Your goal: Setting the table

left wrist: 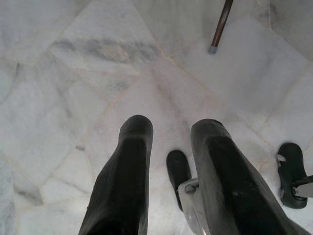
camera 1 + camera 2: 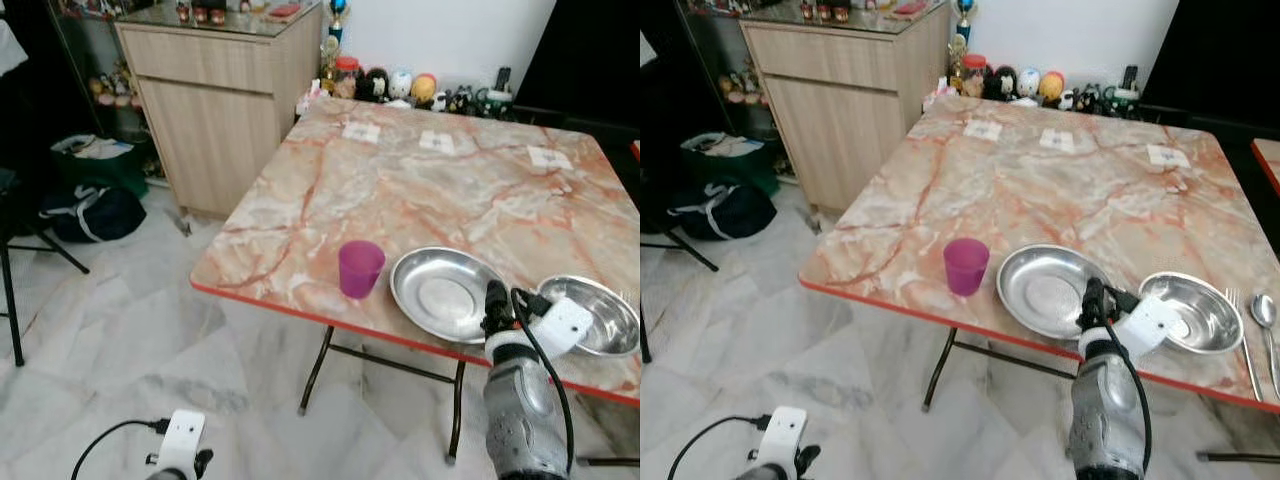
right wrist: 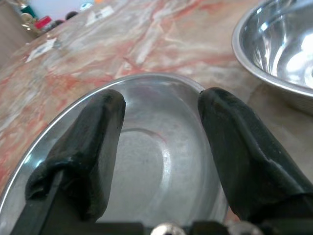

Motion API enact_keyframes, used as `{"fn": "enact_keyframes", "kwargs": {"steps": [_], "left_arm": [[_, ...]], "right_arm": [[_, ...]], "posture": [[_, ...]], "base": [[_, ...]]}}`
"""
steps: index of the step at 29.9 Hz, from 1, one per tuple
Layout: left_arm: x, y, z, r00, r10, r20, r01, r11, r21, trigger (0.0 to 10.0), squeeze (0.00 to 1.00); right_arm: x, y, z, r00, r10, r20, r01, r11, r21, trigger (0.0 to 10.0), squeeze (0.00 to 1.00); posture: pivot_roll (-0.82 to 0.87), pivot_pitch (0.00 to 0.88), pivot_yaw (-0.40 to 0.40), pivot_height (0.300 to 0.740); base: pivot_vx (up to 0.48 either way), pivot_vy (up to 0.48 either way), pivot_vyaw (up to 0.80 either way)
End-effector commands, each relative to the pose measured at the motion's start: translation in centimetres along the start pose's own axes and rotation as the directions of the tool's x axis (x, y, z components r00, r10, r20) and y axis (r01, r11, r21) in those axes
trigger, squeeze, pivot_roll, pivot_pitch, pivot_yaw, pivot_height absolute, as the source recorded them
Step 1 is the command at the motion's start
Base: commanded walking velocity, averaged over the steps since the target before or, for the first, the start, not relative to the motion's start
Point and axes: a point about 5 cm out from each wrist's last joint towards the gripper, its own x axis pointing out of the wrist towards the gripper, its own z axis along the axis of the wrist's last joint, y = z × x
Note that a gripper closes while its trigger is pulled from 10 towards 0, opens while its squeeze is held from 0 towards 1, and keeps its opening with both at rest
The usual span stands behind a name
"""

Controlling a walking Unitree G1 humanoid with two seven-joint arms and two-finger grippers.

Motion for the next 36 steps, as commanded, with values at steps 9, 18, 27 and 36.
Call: {"fn": "enact_keyframes", "kwargs": {"steps": [9, 18, 27, 36], "left_arm": [[-0.1, 0.1, -0.3, 1.0, -0.007, -0.015, 0.007, 1.0, 0.028, 10.0, 0.0], [-0.1, -0.2, -0.3, 1.0, -0.019, -0.014, 0.019, 0.999, 0.042, 10.0, 0.0], [-0.1, -0.3, -0.4, 1.0, -0.018, -0.016, 0.019, 0.999, 0.046, 10.0, 0.0], [0.0, -0.3, -0.3, 1.0, -0.021, -0.012, 0.021, 0.998, 0.052, 10.0, 0.0]], "right_arm": [[0.5, -0.1, -0.1, 1.0, -0.026, 0.001, 0.026, 0.999, 0.031, 10.0, 0.0], [-0.2, -0.9, -0.3, 0.999, -0.055, 0.001, 0.055, 0.998, 0.039, 10.0, 0.0], [-0.2, -2.1, -0.4, 0.997, -0.078, -0.021, 0.078, 0.997, 0.019, 10.0, 0.0], [0.5, -1.4, -0.7, 0.997, -0.038, -0.066, 0.039, 0.999, 0.007, 10.0, 0.0]], "posture": [[0.03, 0.002, -0.042, 0.74], [0.03, 0.013, -0.041, 0.74], [0.03, 0.017, -0.044, 0.74], [0.04, 0.014, -0.043, 0.74]], "base": [[0.0, 0.0, 0.0], [0.0, 0.0, 0.0], [0.0, 0.0, 0.0], [0.0, 0.0, 0.0]]}}
